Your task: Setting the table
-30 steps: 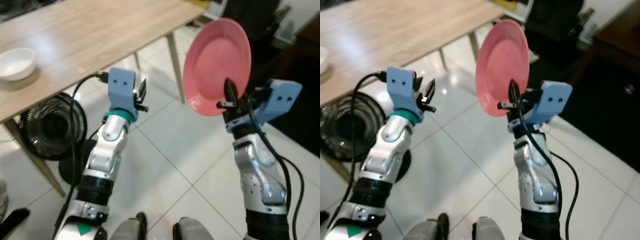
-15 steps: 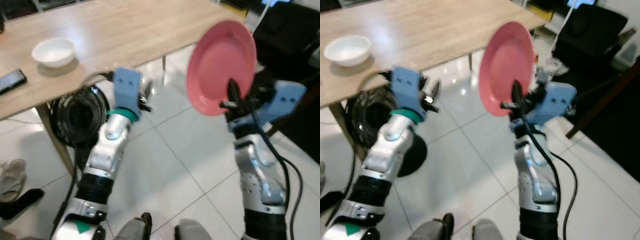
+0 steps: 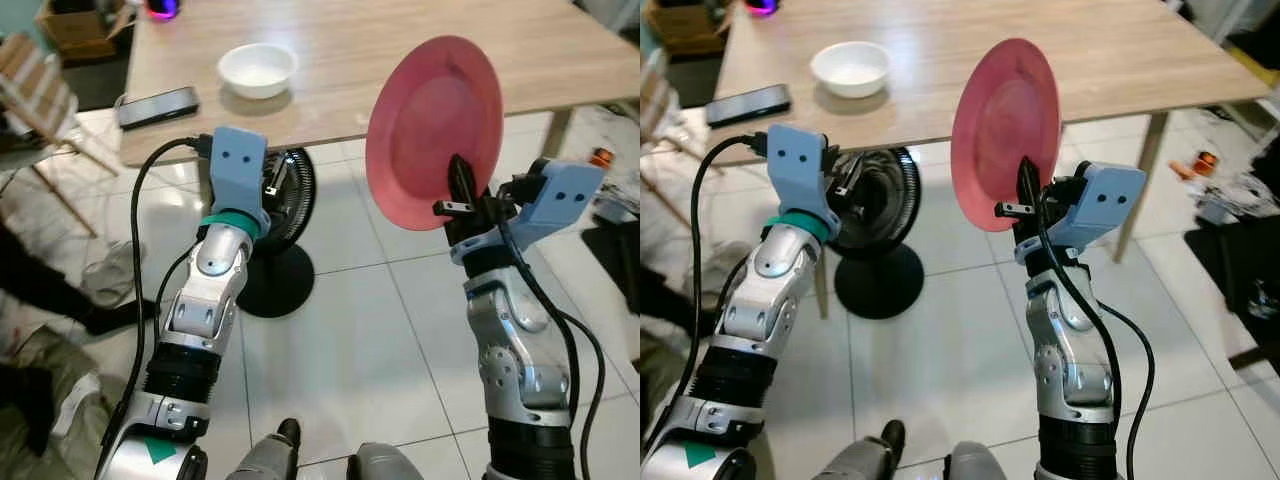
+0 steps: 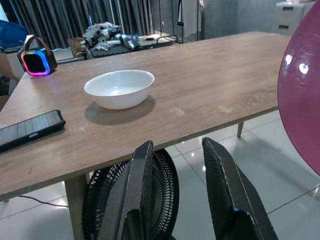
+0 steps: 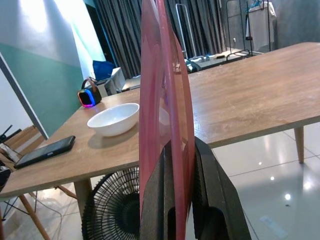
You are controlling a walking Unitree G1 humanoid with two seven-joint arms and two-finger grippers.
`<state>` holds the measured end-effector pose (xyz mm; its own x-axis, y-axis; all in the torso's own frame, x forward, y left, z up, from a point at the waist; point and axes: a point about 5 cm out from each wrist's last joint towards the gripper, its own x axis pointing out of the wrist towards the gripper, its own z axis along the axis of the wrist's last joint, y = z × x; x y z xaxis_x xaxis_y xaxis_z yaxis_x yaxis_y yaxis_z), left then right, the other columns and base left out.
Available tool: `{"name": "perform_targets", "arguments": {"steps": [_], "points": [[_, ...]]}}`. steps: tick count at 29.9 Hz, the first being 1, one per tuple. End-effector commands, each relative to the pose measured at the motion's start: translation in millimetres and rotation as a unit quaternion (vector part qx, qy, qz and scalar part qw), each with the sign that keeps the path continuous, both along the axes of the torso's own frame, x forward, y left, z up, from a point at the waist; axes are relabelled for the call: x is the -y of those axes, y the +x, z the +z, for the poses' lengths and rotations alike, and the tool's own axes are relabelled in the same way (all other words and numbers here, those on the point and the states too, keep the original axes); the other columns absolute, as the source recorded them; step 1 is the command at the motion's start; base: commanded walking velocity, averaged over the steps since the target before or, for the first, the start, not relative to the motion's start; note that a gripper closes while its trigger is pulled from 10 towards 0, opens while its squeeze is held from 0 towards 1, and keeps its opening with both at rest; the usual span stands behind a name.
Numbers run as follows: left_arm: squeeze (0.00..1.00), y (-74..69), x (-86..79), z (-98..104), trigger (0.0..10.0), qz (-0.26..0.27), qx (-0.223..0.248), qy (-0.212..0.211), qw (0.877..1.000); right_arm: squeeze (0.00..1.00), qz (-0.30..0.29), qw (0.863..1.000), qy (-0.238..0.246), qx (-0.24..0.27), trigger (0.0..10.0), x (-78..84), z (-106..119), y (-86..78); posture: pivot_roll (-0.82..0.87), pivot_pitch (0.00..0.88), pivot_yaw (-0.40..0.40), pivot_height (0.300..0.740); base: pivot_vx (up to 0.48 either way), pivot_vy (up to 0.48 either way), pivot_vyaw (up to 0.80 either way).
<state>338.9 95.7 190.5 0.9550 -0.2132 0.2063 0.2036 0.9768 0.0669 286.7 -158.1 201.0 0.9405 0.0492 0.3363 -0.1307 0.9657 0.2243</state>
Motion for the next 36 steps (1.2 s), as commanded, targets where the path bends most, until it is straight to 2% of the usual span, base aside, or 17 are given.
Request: {"name": "perform_targets", "arguments": {"steps": [1, 9, 15, 31, 36], "points": [[0.00, -0.4, 2.5, -3.5, 10.0, -0.004, -0.007, 0.006, 1.000, 0.00, 0.000, 1.000, 0.006, -0.002, 10.0, 0.8, -1.2, -0.1, -0.14, 0.000, 0.070, 0.740, 0.000, 0.000, 0.78], [0.00, -0.4, 2.8, -3.4, 10.0, -0.004, -0.006, 0.006, 1.000, 0.00, 0.000, 1.000, 0.006, -0.002, 10.0, 0.5, -1.4, -0.1, -0.14, 0.000, 0.070, 0.740, 0.000, 0.000, 0.78], [0.00, 5.2, -4.3, -3.6, 10.0, 0.027, -0.006, 0.012, 1.000, 0.00, -0.016, 1.000, 0.021, -0.007, 10.0, 4.7, -2.7, 1.6, -0.14, 0.000, 0.071, 0.740, 0.465, 0.000, 0.00], [0.00, 4.9, -2.8, -4.8, 10.0, 0.022, -0.009, 0.012, 1.000, 0.00, -0.075, 0.995, 0.055, -0.023, 10.0, 22.7, -7.4, 3.9, -0.14, 0.000, 0.071, 0.740, 0.465, 0.000, 0.00], [0.00, 4.4, -2.5, -5.4, 10.0, 0.020, -0.010, 0.012, 1.000, 0.00, -0.092, 0.993, 0.060, -0.031, 10.0, 27.5, -9.6, 4.5, -0.14, 0.000, 0.073, 0.740, 0.465, 0.000, -0.70]]}}
